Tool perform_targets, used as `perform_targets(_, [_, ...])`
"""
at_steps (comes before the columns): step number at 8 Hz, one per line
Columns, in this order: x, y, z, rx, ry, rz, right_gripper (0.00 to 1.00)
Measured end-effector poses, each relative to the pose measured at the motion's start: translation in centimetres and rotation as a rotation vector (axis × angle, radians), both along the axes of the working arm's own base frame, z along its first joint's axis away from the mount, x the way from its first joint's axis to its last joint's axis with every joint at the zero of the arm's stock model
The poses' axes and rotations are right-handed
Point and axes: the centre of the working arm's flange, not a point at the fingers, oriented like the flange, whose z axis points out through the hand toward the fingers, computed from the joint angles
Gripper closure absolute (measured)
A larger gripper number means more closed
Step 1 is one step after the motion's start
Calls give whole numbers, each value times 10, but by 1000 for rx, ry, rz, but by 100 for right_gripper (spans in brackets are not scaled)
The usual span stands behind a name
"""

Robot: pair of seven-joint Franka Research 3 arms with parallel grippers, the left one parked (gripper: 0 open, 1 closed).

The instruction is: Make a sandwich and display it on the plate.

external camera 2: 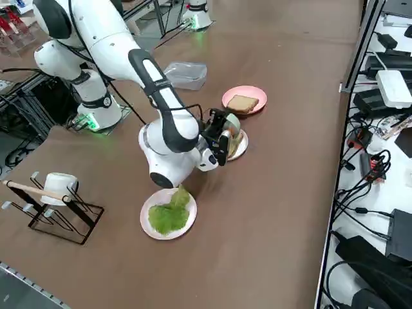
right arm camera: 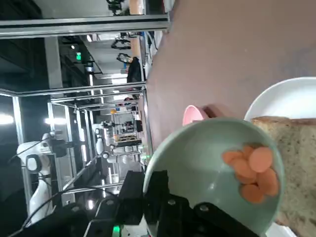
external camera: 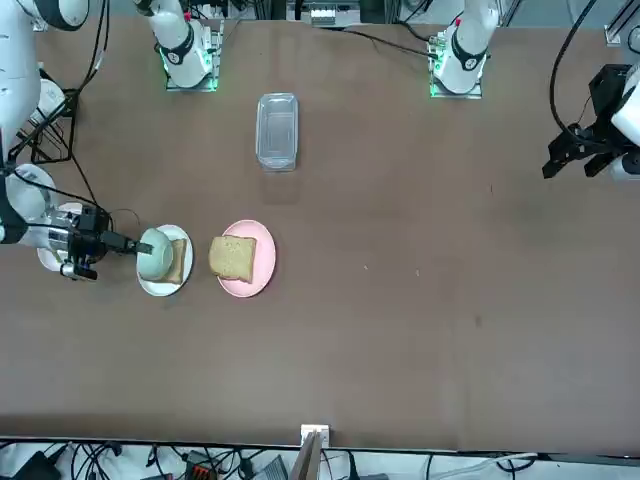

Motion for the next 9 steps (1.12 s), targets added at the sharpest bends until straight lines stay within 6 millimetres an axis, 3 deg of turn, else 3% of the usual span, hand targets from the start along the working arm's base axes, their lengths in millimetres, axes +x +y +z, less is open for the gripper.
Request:
perform_targets(5, [-12, -11, -21, 91, -78, -24, 96])
perform_targets(9, [-17, -9, -20, 142, -94, -2, 96])
